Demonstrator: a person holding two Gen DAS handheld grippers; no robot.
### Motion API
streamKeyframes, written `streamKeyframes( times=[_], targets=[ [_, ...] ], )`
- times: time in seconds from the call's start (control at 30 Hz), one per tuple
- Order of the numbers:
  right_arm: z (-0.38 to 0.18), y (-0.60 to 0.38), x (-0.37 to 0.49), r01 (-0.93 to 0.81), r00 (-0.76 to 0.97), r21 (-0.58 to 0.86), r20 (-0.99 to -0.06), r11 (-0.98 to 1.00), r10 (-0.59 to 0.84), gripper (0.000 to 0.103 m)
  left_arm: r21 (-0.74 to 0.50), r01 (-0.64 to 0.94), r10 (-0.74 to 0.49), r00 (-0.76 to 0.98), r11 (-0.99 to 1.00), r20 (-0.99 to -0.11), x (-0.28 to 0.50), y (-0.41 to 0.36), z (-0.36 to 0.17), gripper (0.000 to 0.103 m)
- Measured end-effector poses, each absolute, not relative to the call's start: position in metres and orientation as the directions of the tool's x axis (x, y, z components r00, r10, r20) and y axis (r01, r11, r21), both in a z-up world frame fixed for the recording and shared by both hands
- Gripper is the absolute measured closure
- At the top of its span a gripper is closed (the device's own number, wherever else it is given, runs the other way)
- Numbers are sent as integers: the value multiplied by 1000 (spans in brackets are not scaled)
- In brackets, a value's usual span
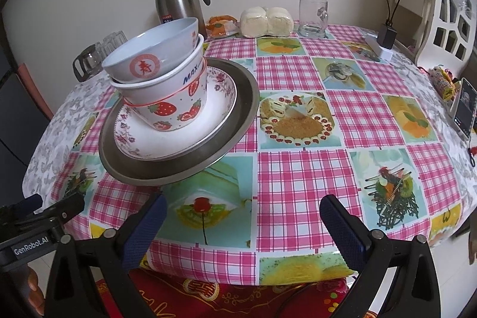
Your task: Organize plates and bowls
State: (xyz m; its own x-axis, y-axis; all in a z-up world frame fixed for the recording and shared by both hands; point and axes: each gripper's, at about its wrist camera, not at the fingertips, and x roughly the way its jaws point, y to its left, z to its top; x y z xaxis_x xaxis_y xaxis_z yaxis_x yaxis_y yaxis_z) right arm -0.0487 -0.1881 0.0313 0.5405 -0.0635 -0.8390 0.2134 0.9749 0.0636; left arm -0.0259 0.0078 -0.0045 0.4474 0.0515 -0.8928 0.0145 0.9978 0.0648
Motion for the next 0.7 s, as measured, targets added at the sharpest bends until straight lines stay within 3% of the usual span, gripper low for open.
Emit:
streamKeyframes(
  times=[0.7],
  targets=[
    [29,-192,-46,221,534,49,-842,974,-78,0,58,6,49,473,998,-880,-25,14,0,1]
  ],
)
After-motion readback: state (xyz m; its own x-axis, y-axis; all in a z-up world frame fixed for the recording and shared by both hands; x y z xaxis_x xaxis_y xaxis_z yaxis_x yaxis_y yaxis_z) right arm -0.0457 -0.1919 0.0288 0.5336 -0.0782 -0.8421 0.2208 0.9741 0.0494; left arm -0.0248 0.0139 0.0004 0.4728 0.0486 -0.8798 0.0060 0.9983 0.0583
